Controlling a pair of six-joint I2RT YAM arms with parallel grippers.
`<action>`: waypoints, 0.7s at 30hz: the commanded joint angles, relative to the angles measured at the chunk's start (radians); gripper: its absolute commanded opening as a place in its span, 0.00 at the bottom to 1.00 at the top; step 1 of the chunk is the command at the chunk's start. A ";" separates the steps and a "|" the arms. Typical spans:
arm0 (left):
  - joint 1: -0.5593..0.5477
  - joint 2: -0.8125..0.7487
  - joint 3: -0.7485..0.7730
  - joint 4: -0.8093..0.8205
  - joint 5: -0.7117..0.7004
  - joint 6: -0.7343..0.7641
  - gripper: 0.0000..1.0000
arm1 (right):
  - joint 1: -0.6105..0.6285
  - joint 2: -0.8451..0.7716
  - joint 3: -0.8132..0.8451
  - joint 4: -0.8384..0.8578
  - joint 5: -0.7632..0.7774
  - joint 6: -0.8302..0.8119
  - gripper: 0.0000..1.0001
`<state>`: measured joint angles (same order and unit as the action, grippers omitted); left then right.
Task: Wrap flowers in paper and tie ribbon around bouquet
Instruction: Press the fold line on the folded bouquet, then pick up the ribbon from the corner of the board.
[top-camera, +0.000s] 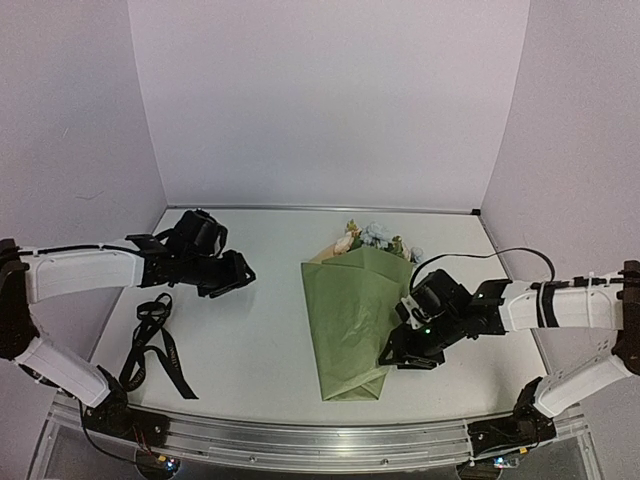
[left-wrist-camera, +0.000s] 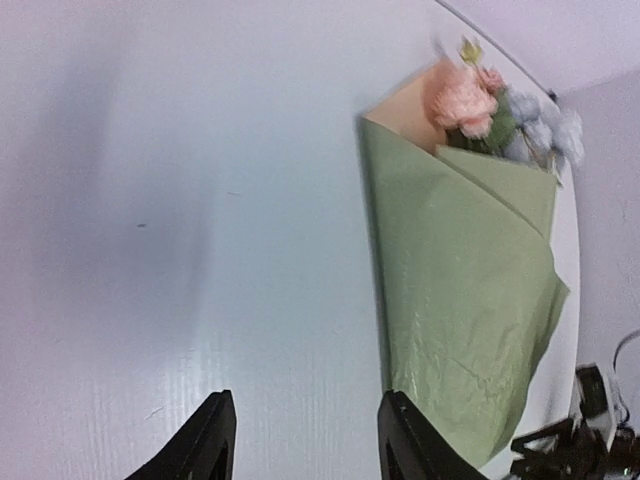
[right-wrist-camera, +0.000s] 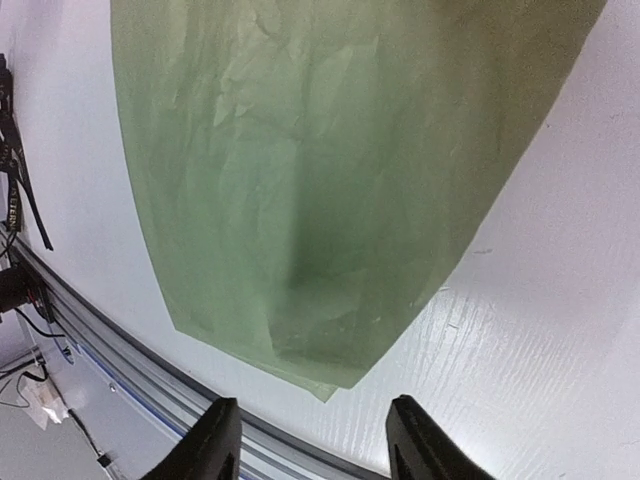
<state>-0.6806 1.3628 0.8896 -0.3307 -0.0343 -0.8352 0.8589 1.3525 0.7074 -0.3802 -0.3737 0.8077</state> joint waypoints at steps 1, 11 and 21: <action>0.025 -0.135 -0.085 -0.212 -0.288 -0.185 0.56 | 0.004 -0.088 -0.039 -0.048 0.071 -0.060 0.63; 0.147 -0.289 -0.273 -0.405 -0.433 -0.446 0.64 | -0.001 -0.279 -0.078 -0.157 0.204 -0.179 0.84; 0.194 -0.204 -0.349 -0.221 -0.414 -0.362 0.61 | -0.002 -0.402 -0.042 -0.337 0.347 -0.256 0.98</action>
<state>-0.5050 1.1066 0.5533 -0.6730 -0.4411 -1.2437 0.8581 0.9796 0.6350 -0.6033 -0.1282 0.6026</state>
